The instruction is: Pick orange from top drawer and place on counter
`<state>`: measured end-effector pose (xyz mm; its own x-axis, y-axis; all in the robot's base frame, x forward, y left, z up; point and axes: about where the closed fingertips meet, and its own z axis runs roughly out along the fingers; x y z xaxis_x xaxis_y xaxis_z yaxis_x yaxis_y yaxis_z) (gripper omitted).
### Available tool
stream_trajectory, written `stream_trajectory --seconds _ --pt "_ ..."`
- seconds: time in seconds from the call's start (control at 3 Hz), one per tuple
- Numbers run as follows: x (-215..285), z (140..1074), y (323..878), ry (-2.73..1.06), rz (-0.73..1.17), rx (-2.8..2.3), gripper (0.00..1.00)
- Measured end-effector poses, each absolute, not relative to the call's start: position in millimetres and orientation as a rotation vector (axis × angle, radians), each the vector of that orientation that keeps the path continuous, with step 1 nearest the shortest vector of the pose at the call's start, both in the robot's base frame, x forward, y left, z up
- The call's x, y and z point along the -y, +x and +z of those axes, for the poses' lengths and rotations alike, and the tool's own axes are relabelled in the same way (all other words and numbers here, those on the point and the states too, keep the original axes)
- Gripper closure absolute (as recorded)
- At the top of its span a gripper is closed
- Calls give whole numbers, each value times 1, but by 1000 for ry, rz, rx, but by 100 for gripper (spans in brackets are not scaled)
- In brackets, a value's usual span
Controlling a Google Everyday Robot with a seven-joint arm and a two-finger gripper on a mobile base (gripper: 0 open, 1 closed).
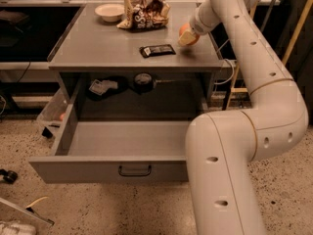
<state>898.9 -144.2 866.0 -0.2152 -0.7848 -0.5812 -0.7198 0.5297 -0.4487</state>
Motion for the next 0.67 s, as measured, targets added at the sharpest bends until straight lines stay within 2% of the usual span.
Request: stream_trajectory --seconds 0.33,0.67 --pt "144 866 899 -1223 -103 -1971 81" --pt "144 866 899 -1223 -103 -1971 58"
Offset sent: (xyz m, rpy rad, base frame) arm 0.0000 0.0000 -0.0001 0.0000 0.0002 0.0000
